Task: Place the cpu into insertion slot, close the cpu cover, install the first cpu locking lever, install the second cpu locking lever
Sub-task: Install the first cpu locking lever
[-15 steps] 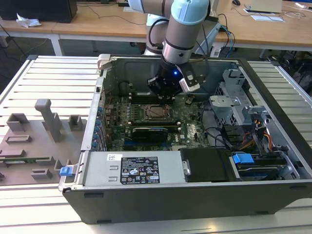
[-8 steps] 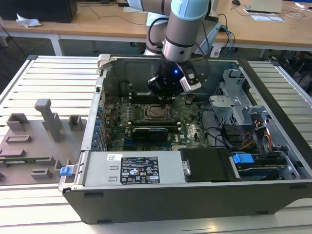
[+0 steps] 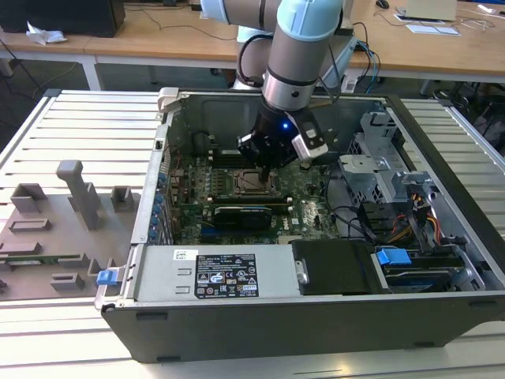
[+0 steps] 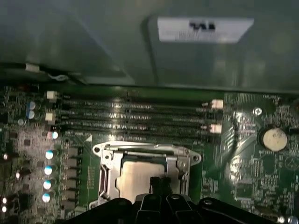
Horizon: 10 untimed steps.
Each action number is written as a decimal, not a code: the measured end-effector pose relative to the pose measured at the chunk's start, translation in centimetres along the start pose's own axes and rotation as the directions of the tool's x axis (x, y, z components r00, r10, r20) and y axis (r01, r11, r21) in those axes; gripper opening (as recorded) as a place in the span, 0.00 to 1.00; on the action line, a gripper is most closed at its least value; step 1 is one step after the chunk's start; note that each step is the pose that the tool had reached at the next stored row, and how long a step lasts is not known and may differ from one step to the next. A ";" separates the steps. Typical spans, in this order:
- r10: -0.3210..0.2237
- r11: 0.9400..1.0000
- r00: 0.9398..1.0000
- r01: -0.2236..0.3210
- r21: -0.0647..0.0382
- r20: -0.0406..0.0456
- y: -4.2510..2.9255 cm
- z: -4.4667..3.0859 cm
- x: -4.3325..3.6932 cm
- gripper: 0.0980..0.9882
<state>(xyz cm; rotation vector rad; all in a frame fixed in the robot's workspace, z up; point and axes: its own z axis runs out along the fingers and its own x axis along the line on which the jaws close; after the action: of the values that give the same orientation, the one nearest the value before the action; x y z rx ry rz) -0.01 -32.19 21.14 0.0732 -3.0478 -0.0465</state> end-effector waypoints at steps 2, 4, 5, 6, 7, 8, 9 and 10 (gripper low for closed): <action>0.000 1.000 1.000 0.000 0.001 0.000 -0.27 0.00 0.03 0.01; 0.000 1.000 1.000 0.000 0.001 0.000 -0.27 -0.06 0.04 0.01; 0.000 1.000 1.000 0.000 0.001 0.000 -0.27 -0.27 0.05 0.01; 0.000 1.000 1.000 0.000 0.002 0.000 -0.25 -0.76 0.10 0.01; 0.000 1.000 1.000 0.000 0.003 0.000 -0.24 -1.11 0.13 0.01; 0.000 1.000 1.000 0.000 0.003 0.000 -0.23 -1.33 0.15 0.01; 0.000 1.000 1.000 0.000 0.003 0.000 -0.22 -1.73 0.19 0.01; 0.000 1.000 1.000 0.000 0.003 0.000 -0.21 -2.12 0.22 0.01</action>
<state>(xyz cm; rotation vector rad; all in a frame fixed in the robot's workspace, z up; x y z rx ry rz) -0.02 -32.46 23.27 0.0729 -3.0478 -0.0426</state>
